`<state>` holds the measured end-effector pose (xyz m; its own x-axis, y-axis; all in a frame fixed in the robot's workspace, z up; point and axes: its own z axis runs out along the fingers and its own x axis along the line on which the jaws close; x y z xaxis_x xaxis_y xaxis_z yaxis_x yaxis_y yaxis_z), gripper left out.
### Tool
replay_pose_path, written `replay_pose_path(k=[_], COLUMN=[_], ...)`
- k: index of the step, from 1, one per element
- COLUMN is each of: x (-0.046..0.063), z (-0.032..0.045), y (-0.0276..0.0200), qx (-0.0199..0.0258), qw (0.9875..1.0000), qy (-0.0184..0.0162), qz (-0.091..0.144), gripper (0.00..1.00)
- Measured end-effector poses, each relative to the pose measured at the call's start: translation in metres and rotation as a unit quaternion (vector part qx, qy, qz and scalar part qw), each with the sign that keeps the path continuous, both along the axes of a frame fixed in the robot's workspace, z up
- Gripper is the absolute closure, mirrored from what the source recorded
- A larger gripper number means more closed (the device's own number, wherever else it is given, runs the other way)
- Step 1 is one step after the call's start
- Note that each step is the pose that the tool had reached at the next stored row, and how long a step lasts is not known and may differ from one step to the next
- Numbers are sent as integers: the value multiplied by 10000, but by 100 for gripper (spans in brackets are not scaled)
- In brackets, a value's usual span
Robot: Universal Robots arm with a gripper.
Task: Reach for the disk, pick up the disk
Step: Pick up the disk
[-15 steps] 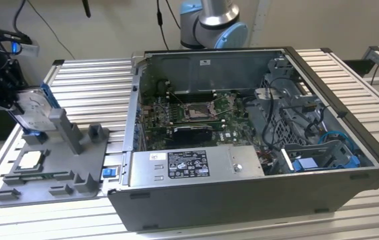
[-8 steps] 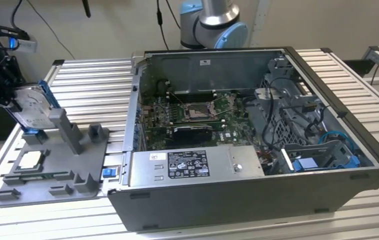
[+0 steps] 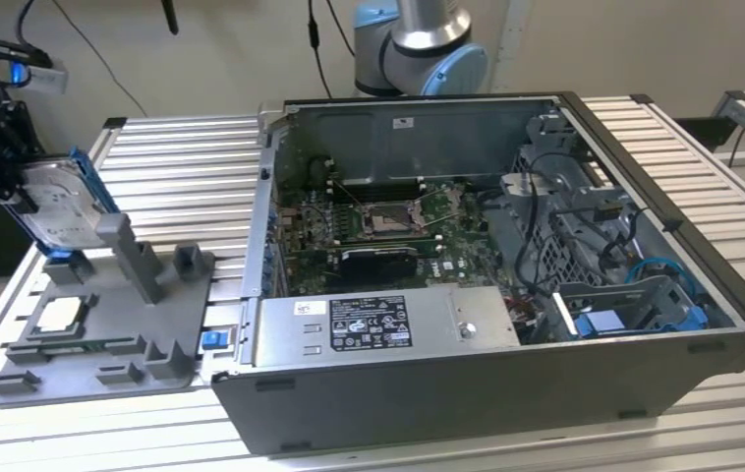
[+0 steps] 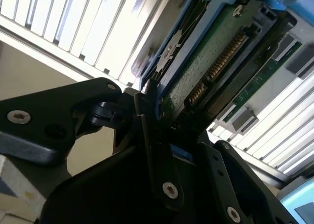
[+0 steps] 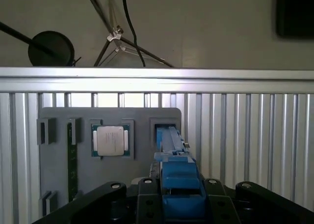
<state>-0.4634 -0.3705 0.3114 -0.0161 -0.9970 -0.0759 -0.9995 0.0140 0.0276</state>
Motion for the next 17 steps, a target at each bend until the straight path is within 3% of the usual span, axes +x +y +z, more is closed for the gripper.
replay_pose_path(k=[17], x=[0], z=[161], y=[0], qx=[0], qw=[10000], qy=[0], qz=[0], gripper=[100])
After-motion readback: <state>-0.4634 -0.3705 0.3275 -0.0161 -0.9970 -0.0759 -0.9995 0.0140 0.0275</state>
